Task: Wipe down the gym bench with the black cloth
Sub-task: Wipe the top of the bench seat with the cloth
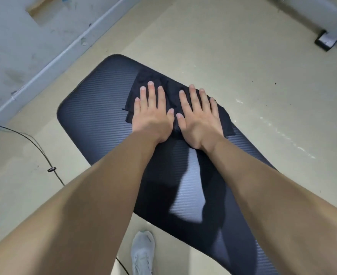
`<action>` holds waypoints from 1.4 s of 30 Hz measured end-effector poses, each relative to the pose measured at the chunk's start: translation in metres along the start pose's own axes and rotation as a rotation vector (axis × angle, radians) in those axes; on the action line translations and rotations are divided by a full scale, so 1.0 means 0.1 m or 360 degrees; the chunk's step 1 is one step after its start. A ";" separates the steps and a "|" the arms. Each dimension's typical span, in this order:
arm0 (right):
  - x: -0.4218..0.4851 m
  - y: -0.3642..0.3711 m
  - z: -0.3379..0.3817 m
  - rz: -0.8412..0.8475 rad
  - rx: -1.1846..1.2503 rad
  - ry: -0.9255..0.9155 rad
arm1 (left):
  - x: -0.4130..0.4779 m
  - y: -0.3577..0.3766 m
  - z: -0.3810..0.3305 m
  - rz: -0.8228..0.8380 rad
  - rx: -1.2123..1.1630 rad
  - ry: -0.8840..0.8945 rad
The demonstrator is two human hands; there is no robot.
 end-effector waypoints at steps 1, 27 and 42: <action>-0.13 0.03 -0.15 -0.0013 0.0033 0.0036 | -0.04 0.03 -0.20 -0.0009 0.0013 0.0031; -0.61 0.19 -0.21 -0.0031 0.0201 0.0523 | 0.01 -0.04 -0.47 0.0062 0.0282 0.0841; -0.14 0.34 1.86 -0.0078 0.0117 -0.0080 | -0.53 0.10 1.87 -0.0003 0.0072 0.0114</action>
Point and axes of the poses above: each hand's wrist, its own x-axis towards the middle knuckle, its own y-axis out of the palm, z = x × y, the point moved 5 cm from there along x, towards the middle knuckle, and after that the axes turned 4 degrees about z, right-handed, at the moved point
